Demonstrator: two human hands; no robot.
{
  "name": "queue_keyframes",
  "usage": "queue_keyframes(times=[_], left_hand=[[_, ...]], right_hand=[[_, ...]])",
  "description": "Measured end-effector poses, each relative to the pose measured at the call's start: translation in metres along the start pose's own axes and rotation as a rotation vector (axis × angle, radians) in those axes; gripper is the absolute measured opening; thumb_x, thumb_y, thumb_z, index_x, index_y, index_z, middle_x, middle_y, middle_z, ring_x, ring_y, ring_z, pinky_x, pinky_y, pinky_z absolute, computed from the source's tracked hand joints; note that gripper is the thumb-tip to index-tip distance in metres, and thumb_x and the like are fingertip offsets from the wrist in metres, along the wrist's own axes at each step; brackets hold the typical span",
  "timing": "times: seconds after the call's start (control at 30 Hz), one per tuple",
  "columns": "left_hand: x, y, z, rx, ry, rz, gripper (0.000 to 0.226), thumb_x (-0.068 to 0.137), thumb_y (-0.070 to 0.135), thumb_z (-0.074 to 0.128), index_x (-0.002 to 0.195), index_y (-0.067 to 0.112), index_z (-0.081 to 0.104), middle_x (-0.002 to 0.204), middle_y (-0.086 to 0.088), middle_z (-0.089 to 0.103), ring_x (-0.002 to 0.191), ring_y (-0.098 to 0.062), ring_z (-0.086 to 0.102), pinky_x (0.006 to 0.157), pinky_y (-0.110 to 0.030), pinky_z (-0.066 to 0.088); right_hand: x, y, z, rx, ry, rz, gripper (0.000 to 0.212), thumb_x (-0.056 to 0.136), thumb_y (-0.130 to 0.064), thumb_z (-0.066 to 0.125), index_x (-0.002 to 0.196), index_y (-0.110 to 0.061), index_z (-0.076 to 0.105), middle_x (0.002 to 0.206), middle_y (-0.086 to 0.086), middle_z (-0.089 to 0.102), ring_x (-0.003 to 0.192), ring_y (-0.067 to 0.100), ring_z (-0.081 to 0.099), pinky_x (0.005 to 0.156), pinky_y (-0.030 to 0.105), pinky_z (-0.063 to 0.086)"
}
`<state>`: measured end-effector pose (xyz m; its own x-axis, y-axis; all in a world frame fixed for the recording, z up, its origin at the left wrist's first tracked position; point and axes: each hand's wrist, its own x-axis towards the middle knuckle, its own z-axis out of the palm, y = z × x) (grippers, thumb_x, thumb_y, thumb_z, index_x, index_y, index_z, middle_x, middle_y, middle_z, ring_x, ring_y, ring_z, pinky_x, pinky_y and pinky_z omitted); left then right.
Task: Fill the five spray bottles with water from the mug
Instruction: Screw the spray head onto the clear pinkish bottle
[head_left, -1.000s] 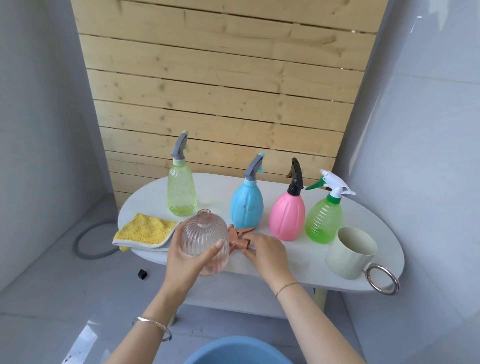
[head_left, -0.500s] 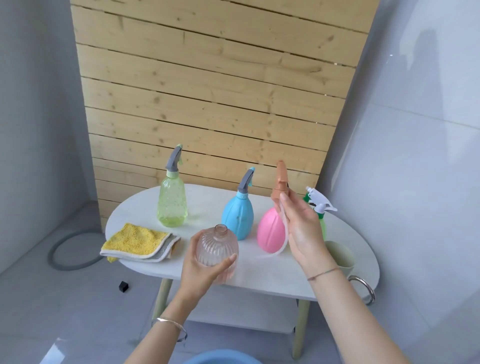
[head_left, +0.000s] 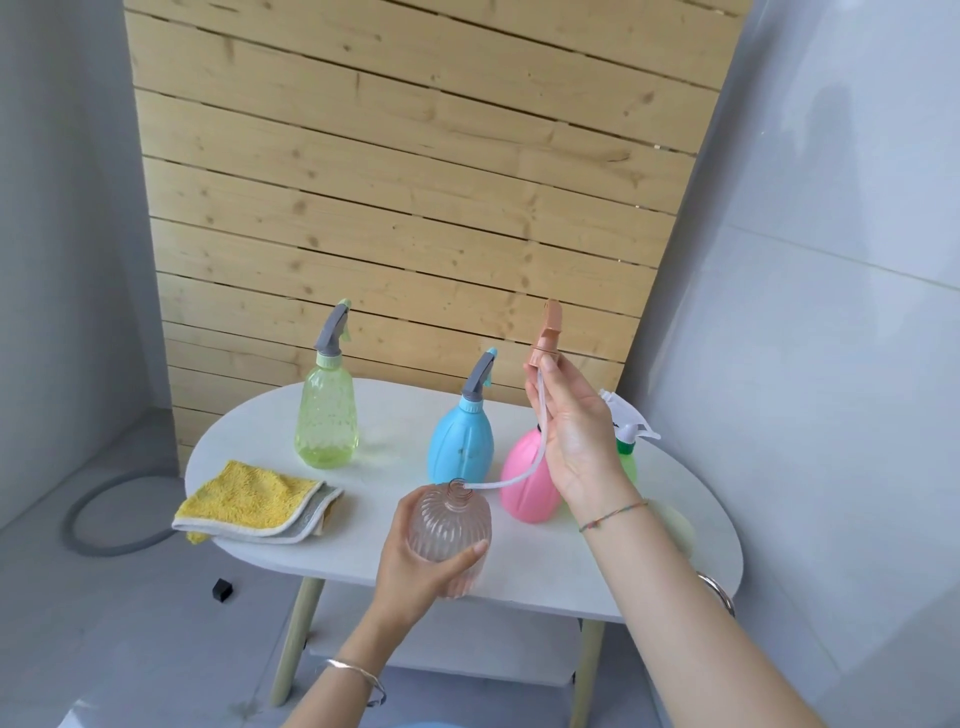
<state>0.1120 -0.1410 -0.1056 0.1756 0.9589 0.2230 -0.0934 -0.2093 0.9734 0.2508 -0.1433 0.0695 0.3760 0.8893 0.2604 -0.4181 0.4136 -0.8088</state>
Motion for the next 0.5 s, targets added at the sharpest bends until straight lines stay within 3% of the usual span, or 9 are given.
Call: queue_keyframes(times=[0.1,0.23,0.33,0.4,0.5], left_hand=[[0.002,-0.003,0.002,0.0,-0.007,-0.003,0.083,0.048,0.049,0.088,0.121,0.03,0.053,0.117,0.017,0.063,0.116,-0.004,0.057,0.1,-0.022,0.042],[0.004,-0.003,0.004,0.002,-0.022,-0.023,0.083,0.048,0.05,0.087,0.121,0.031,0.052,0.12,0.013,0.062,0.114,-0.001,0.056,0.09,-0.007,0.042],[0.004,-0.002,0.004,0.001,-0.027,-0.035,0.084,0.047,0.05,0.087,0.122,0.032,0.052,0.119,0.014,0.062,0.112,0.002,0.056,0.086,-0.005,0.042],[0.005,-0.002,0.004,0.001,-0.03,-0.037,0.084,0.047,0.049,0.087,0.121,0.032,0.052,0.119,0.014,0.062,0.111,0.003,0.056,0.085,-0.003,0.041],[0.005,0.002,0.004,0.007,-0.037,-0.033,0.083,0.048,0.048,0.087,0.121,0.032,0.051,0.118,0.016,0.062,0.109,0.009,0.054,0.084,-0.001,0.039]], right_hand=[[0.003,0.014,-0.001,-0.018,0.007,0.007,0.014,0.094,-0.009,0.057,0.106,-0.008,0.064,0.108,-0.008,0.066,0.097,0.006,0.059,0.1,0.023,0.045],[0.006,0.028,0.003,-0.139,0.058,0.01,0.019,0.091,-0.015,0.064,0.109,-0.01,0.067,0.091,-0.016,0.071,0.094,0.007,0.06,0.103,0.027,0.041],[0.012,0.028,0.008,-0.186,0.041,-0.005,0.017,0.09,-0.013,0.064,0.106,-0.011,0.069,0.086,-0.014,0.069,0.094,0.009,0.058,0.104,0.028,0.042],[0.016,0.025,0.011,-0.241,0.042,-0.024,0.023,0.091,-0.011,0.062,0.113,-0.006,0.067,0.089,-0.01,0.068,0.094,0.008,0.06,0.098,0.02,0.045],[0.02,0.022,0.013,-0.343,0.021,-0.025,0.028,0.092,-0.005,0.06,0.119,-0.002,0.062,0.093,-0.007,0.067,0.083,-0.004,0.063,0.077,0.006,0.047]])
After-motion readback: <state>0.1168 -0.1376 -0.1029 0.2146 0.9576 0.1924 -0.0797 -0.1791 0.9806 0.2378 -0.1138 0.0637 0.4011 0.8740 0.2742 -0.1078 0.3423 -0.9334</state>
